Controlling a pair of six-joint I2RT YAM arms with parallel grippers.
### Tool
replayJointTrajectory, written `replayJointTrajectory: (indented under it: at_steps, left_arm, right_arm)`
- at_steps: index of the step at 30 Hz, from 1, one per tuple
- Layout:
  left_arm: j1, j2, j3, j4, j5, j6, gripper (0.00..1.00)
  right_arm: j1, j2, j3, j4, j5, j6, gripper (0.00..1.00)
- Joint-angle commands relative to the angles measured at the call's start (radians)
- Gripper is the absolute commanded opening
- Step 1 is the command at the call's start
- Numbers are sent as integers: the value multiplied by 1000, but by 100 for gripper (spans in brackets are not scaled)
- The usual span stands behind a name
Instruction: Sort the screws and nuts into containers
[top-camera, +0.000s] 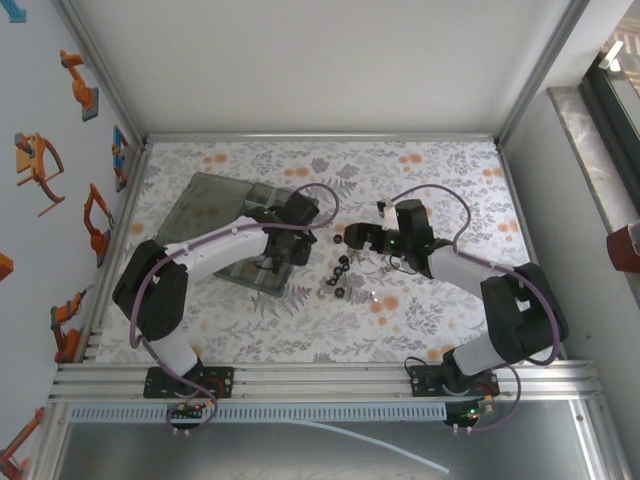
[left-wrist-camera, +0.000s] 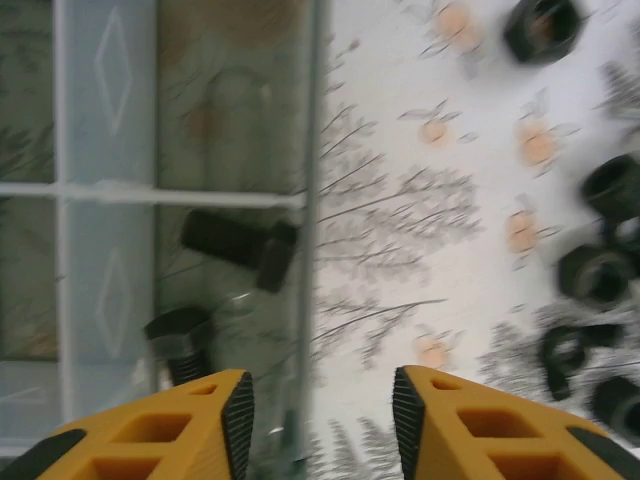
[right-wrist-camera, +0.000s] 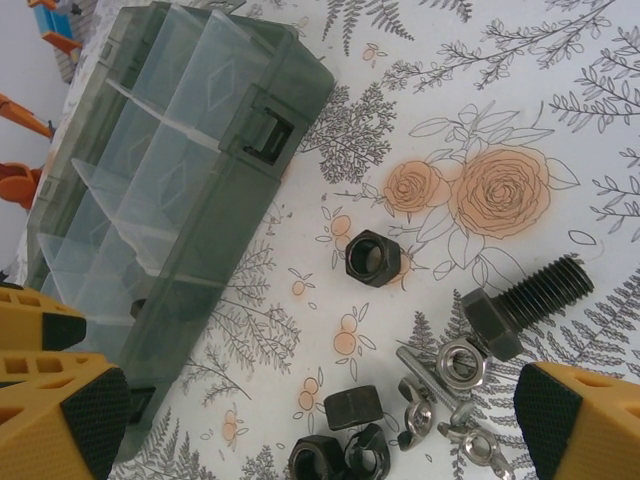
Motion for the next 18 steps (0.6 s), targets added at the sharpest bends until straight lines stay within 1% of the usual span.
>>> replayJointTrajectory:
  at_steps: [1, 2, 5, 8, 10, 13, 16, 18]
  left_arm:
    - [-26, 58, 126, 126, 105, 109, 49]
    - [-27, 102, 168, 133, 117, 124, 51]
    - [-27, 234, 294, 141, 166, 155, 54]
    - [-33, 342, 377, 174, 214, 177, 57]
    - [-39, 388, 403, 206, 235, 189, 58]
    - [-45, 445, 431, 240, 263, 212, 58]
    - [-61, 476, 453, 261, 261, 250, 58]
    - [-67, 500, 475, 254, 240, 257, 58]
  right_arm:
    - [-1, -62, -54, -17, 54, 16, 100]
    - [-5, -89, -79, -23, 65, 23, 100]
    - [-26, -188, -169, -24, 92, 58, 100]
    - [-57, -297, -237, -58, 100, 85, 100]
    - [-86, -371, -272, -97, 88, 92, 100]
    - [-141, -498, -295, -211, 69, 80, 100]
    - [-190, -596, -321, -272, 33, 80, 100]
    - [-211, -624, -330, -288, 12, 81, 100]
